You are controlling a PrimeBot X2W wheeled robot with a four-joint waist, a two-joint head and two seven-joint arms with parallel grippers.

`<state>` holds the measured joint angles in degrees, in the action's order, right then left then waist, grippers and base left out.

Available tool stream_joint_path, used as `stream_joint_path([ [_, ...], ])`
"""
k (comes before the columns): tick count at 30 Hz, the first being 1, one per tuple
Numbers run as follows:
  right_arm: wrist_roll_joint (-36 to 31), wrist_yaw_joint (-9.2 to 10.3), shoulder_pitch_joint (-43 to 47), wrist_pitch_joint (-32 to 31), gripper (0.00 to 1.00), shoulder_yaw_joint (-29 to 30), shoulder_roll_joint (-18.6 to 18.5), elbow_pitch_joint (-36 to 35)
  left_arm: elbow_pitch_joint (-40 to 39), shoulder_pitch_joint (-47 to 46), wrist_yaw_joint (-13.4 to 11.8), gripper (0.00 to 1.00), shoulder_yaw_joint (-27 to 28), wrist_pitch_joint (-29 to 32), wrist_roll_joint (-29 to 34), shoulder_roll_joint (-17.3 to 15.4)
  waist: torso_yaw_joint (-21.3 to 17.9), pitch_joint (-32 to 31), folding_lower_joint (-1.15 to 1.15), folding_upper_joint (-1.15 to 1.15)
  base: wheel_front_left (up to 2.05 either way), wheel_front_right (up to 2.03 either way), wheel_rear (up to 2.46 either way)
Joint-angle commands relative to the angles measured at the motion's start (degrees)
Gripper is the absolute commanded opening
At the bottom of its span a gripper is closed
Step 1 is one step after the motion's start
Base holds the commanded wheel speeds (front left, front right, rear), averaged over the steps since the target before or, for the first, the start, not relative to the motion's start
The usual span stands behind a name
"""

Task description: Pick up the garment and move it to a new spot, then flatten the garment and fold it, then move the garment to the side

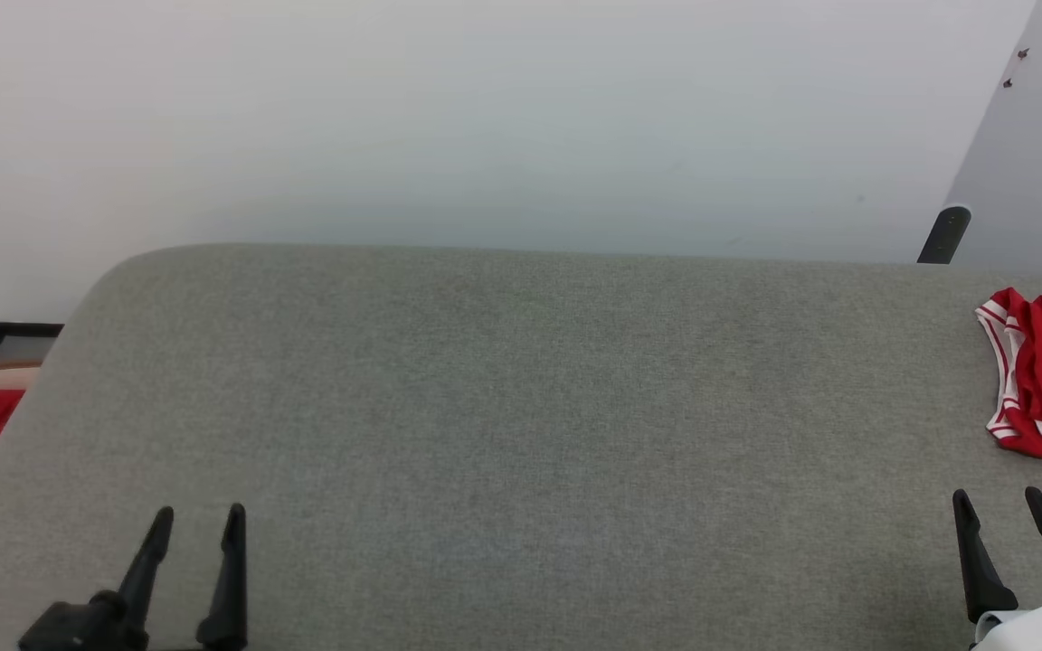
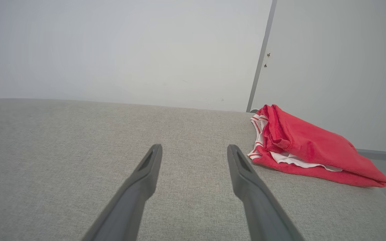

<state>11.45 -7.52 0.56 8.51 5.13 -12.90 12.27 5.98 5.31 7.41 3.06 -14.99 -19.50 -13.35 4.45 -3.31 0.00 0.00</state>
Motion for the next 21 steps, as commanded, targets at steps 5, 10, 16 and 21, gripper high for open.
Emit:
stream_joint_path([
  [5, -0.03, 0.00, 0.25, -0.04, 0.00, -0.15, 0.40, 0.85, 0.19, 0.14, -0.09, 0.00, 1.11, 0.19, 1.00, 0.78, 0.09, -0.05, 0.00, 0.00, 0.00, 0.00, 0.00],
  [10, 3.15, 0.00, -0.18, -1.20, 0.00, 0.31, 1.49, 2.49, 1.83, 0.16, -0.08, 0.00, 1.04, 1.37, -2.03, 1.97, -0.02, 0.04, 0.00, 0.00, 0.00, 0.00, 0.00],
  [16, 9.75, 0.00, -0.72, -2.37, 0.00, 0.37, 2.19, 2.32, 2.33, -0.87, -0.07, 0.00, 1.28, 3.08, -7.98, 2.67, -0.24, 0.21, 0.00, 0.00, 0.00, 0.00, 0.00],
  [21, 14.89, 0.01, -1.09, -3.13, 0.00, 0.31, 2.75, 2.09, 2.68, -1.66, -0.06, 0.00, 1.42, 4.39, -12.65, 3.22, -0.42, 0.35, 0.00, 0.00, 0.00, 0.00, 0.00],
])
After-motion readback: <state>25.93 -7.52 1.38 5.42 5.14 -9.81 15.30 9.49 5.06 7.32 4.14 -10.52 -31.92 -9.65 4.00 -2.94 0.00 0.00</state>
